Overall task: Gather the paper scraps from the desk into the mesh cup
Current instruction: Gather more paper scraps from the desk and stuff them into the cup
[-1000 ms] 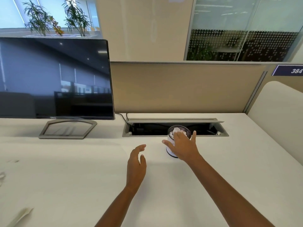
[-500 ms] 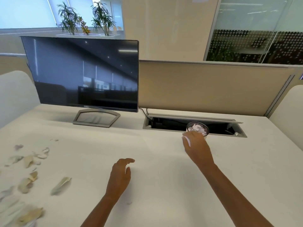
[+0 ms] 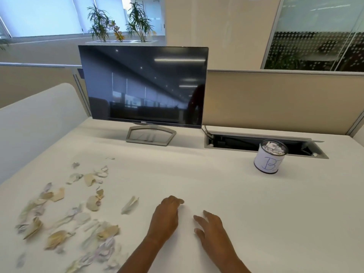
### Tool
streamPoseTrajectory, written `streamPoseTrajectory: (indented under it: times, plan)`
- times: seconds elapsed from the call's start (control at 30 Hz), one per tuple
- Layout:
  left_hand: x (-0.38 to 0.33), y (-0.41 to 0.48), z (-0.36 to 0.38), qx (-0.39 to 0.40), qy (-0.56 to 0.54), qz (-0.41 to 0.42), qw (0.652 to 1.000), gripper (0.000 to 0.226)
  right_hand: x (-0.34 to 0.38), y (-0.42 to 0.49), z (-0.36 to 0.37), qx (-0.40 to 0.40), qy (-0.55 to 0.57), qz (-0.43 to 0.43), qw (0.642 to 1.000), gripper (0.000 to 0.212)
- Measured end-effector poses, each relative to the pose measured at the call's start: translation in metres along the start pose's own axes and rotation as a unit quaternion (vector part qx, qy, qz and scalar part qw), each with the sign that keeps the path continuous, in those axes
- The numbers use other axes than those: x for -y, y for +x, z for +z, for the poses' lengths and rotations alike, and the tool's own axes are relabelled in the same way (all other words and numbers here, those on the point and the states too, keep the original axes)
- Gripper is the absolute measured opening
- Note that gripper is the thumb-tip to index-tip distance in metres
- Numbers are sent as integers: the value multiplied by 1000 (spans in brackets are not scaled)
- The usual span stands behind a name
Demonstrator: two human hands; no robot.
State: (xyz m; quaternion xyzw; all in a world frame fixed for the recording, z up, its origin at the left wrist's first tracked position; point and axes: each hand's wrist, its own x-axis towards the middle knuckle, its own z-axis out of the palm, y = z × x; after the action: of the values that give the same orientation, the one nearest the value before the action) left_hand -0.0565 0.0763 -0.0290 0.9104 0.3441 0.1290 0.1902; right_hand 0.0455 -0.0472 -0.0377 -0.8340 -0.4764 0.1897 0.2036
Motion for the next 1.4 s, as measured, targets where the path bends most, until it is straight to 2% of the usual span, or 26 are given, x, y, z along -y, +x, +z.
streamPoseTrajectory:
  times: [0.07,0.13,0.23,0.33,0.5,0.57,0.63,0.87,1.0,1.1,1.27,1.4]
  plan:
    - [6,-1,-7,-6,12,-10,1000,42,1,-9,4,-6,-26,-30,999,41]
    - [59,-42,-41,-4,27,-12,1000,40,59,-29,36,2,-39,-26,999,32]
    - [72,-42,-46,-43,9,-21,999,37,56,-23,34,-40,-36,1,999,26]
    - [82,-45,-61,-55,4,-51,997,33,61,-13,35,-59,-5,-21,998,25]
    - [118,-66,-79,-39,40,-54,997,34,113,-25,55,-14,112,-36,993,26]
    - [129,-73,-85,-28,51,-60,996,34,128,-31,69,10,124,-32,992,6]
    - [140,-79,-90,-13,62,-78,995,36,139,-35,81,31,119,-15,992,42]
    - [160,-84,-96,122,104,-130,978,53,171,-44,105,59,10,-50,997,74]
    - [161,-85,-91,135,88,-118,980,55,173,-40,106,22,-50,-119,991,38]
    - [159,-83,-85,101,100,-109,984,54,161,-32,105,-11,-48,-146,988,27]
    - [148,-70,-70,46,113,-91,988,57,147,-10,91,-61,78,-86,991,21]
    - [137,-47,-57,23,137,-61,988,59,140,-3,75,-108,178,-15,978,16]
